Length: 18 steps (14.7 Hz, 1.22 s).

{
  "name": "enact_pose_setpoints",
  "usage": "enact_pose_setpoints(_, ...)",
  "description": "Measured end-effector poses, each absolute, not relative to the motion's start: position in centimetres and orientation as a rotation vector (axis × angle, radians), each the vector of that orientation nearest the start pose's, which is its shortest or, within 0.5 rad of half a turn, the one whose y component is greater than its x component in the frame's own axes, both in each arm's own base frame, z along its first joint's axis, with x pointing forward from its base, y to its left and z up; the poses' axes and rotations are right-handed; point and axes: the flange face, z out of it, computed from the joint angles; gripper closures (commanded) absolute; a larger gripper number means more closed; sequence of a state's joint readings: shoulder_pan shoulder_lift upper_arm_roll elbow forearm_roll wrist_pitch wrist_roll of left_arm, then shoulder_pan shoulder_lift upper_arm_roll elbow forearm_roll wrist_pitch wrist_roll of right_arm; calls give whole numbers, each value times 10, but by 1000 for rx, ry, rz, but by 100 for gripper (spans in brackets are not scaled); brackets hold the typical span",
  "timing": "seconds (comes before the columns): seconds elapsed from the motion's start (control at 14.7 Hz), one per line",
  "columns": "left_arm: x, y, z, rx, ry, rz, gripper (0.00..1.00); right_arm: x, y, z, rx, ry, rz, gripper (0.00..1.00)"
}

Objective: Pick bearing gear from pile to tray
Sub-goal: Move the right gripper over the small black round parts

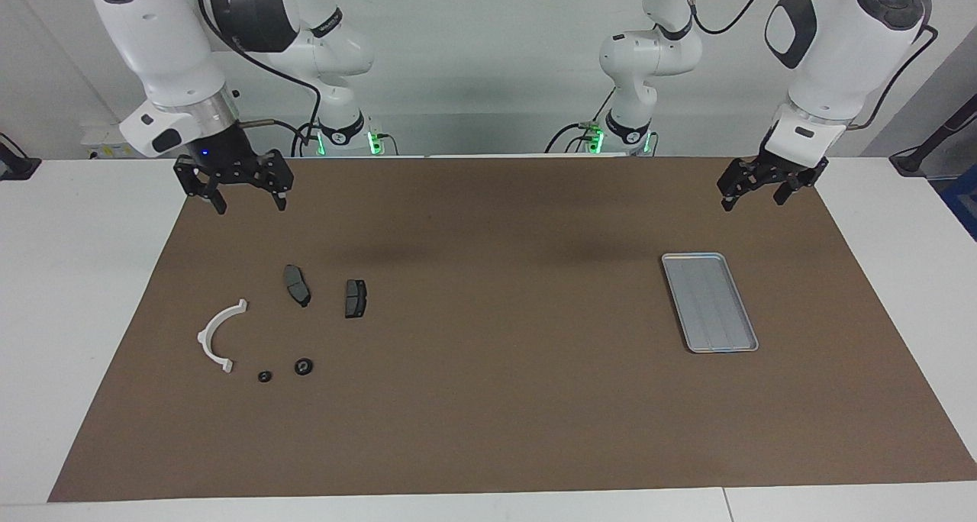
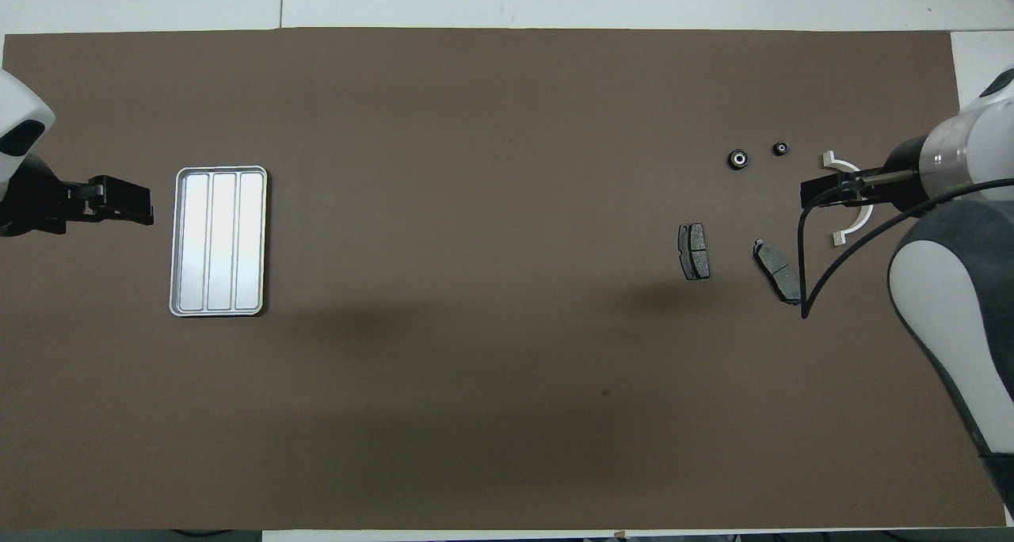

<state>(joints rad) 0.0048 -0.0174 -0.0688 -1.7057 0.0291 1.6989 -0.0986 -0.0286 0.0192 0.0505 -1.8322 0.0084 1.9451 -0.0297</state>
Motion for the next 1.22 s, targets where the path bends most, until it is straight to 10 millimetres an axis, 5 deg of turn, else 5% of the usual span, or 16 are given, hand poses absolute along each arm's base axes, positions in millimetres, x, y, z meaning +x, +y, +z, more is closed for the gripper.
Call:
enact_pose_setpoints(0.54,556,-33,581,-3112,-48,-20,0,630,-3,403,-3126,-53,-115,0)
enact_pose_setpoints(0.88,556,-33,581,-3112,-48,-20,0,668,-12,362,-3161,-165,-76,0)
enact_pose_setpoints(1.22,556,-33,581,-3112,-48,-20,0,703,2,311,-3150,-181,11,0)
